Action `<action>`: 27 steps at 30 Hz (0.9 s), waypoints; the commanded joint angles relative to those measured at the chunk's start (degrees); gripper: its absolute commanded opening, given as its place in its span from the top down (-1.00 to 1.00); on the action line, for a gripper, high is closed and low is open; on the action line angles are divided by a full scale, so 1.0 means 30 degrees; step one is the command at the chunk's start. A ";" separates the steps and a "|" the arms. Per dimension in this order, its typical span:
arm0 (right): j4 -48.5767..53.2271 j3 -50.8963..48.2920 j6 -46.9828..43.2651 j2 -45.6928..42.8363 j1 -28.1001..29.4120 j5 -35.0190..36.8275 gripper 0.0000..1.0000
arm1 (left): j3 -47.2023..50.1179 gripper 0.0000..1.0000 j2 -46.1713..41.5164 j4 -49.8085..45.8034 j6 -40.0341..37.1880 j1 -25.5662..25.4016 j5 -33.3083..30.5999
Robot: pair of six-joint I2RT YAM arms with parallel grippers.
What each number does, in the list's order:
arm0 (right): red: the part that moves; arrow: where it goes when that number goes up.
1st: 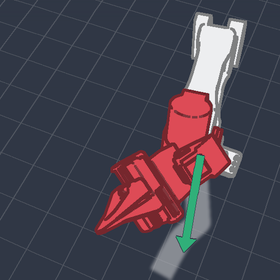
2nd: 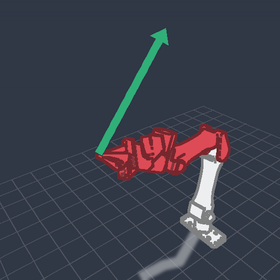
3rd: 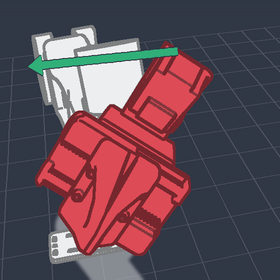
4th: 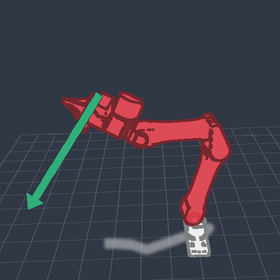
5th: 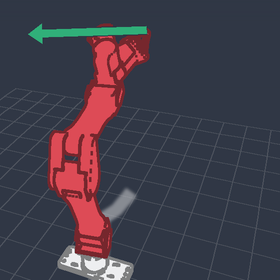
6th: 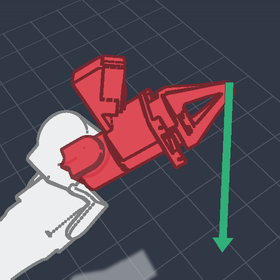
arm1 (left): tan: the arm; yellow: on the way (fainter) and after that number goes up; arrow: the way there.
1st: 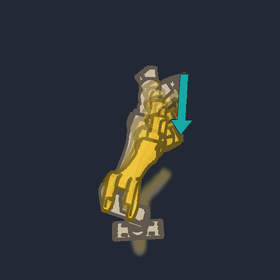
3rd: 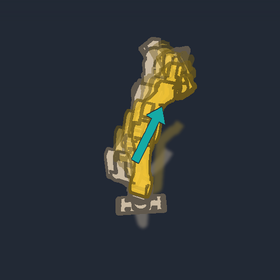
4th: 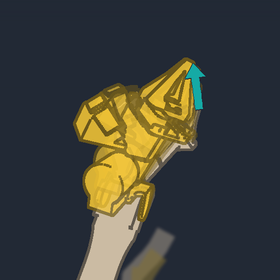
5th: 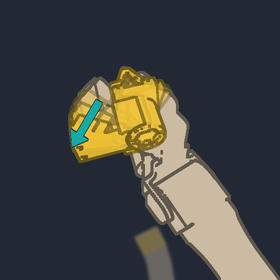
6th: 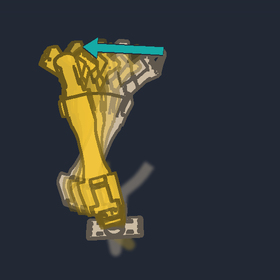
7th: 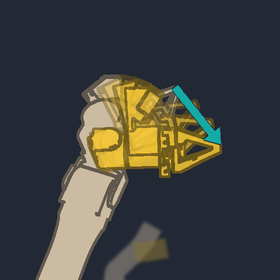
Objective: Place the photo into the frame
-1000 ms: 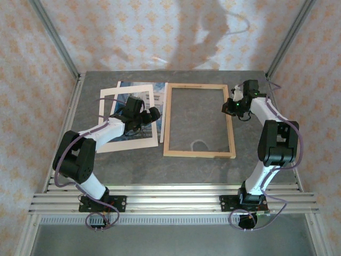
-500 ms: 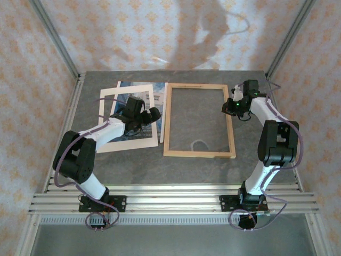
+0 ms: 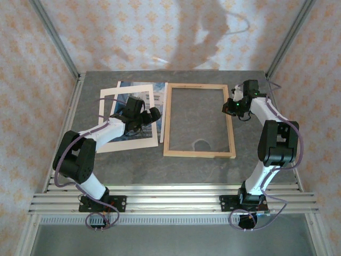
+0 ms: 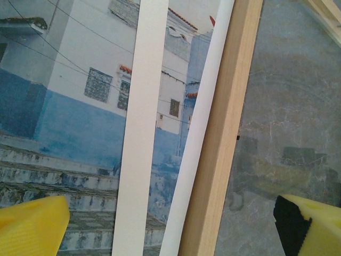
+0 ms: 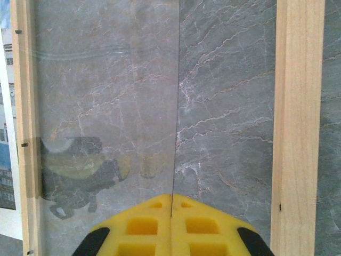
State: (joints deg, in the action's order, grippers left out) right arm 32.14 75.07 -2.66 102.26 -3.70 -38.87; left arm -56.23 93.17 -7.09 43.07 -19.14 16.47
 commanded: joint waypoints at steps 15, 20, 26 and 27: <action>-0.0091 -0.0068 0.0229 0.0210 -0.0153 -0.1002 1.00 | -0.0795 -1.00 0.0523 -0.0417 -0.0173 -0.0155 -0.0202; -0.0218 -0.0139 0.0348 0.0385 -0.0171 -0.1338 1.00 | -0.0857 -1.00 0.0571 -0.0443 -0.0177 -0.0184 -0.0225; -0.0342 -0.0292 0.0555 0.0272 -0.0167 -0.1480 1.00 | -0.0892 -1.00 0.0761 -0.0383 -0.0149 -0.0268 -0.0175; -0.0349 -0.0296 0.0585 0.0263 -0.0168 -0.1475 1.00 | -0.0887 -1.00 0.0787 -0.0340 -0.0119 -0.0271 -0.0169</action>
State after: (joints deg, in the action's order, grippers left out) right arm 31.94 74.94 -1.72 102.83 -3.97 -42.17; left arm -57.30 94.37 -7.09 43.07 -19.16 16.47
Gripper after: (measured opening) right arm 0.040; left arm 0.998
